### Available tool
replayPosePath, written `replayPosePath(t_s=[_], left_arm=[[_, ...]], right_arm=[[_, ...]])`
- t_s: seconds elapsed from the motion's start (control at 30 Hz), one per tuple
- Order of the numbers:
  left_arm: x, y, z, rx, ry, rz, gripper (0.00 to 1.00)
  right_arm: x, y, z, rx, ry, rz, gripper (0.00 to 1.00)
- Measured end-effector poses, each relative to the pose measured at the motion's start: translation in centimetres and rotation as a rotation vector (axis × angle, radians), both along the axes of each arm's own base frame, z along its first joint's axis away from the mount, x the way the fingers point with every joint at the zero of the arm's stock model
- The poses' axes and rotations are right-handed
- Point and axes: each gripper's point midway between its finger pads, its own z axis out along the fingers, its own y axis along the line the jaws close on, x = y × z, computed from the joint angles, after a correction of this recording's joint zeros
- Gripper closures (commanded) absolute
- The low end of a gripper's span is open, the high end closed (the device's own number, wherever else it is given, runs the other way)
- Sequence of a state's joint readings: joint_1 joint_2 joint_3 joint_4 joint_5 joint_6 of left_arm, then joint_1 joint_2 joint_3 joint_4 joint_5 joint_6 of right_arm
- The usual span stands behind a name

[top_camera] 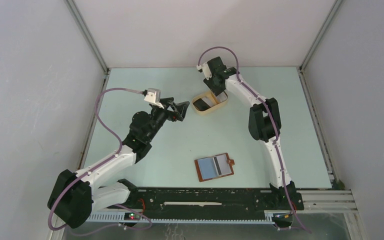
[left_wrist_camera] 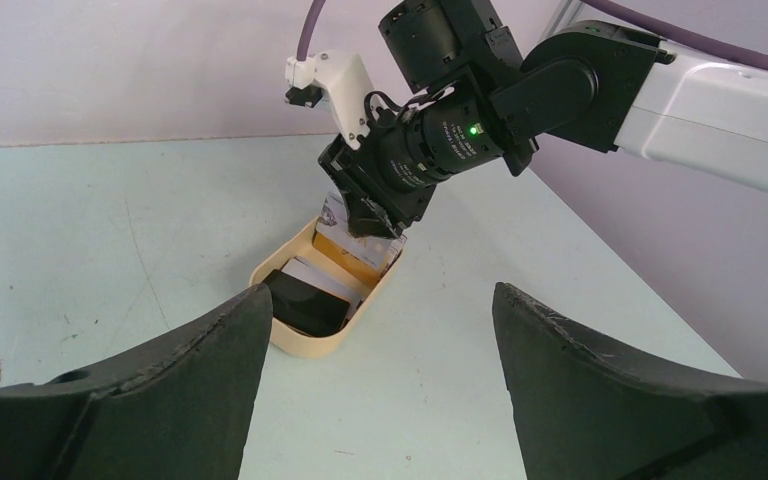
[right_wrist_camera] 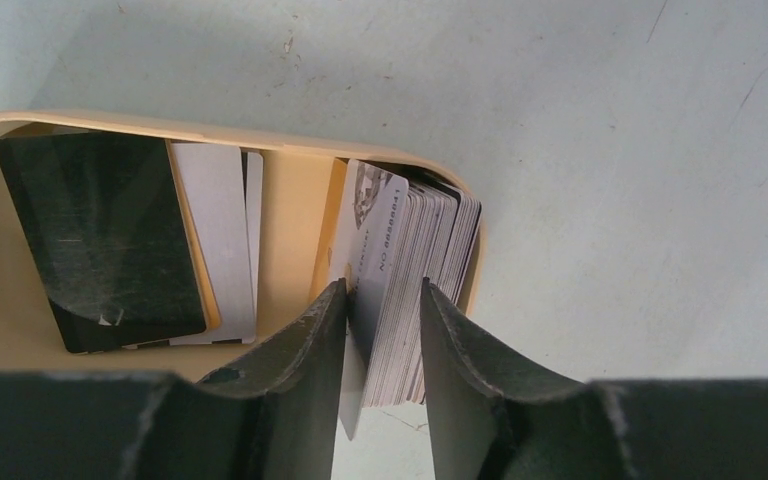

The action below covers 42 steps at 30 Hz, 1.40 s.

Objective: Put the credit cards into the card holder
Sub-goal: Pick up the credit card from the storage box.

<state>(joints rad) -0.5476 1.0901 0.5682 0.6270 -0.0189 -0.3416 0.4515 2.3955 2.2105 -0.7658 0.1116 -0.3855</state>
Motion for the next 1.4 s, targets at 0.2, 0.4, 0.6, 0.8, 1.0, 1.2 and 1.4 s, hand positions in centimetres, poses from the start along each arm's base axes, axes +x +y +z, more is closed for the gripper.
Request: replayPosePath(t_s=[0.2, 0.4, 0.6, 0.8, 1.0, 1.2, 1.4], left_arm=[[0.0, 0.0, 0.0, 0.0, 0.0, 0.0, 0.14], [0.0, 0.0, 0.0, 0.0, 0.0, 0.0, 0.14], [0.0, 0.0, 0.0, 0.0, 0.0, 0.0, 0.14], [0.0, 0.0, 0.0, 0.0, 0.0, 0.0, 0.14], [0.0, 0.0, 0.0, 0.0, 0.0, 0.0, 0.14], [0.0, 0.0, 0.0, 0.0, 0.0, 0.0, 0.14], [0.0, 0.0, 0.0, 0.0, 0.0, 0.0, 0.14]], right_arm=[[-0.3, 0.0, -0.2, -0.008, 0.005, 0.003, 0.68], [-0.5, 0.0, -0.1, -0.012, 0.006, 0.006, 0.79], [-0.7, 0.5, 0.0, -0.01, 0.005, 0.015, 0.93], [-1.0, 0.5, 0.4, -0.004, 0.006, 0.018, 1.0], [-1.3, 1.0, 1.5, 0.035, 0.005, 0.029, 1.0], [-2.1, 1.6, 1.4, 0.102, 0.057, 0.046, 1.0], [-3.2, 2.1, 1.3, 0.187, 0.129, 0.062, 1.0]])
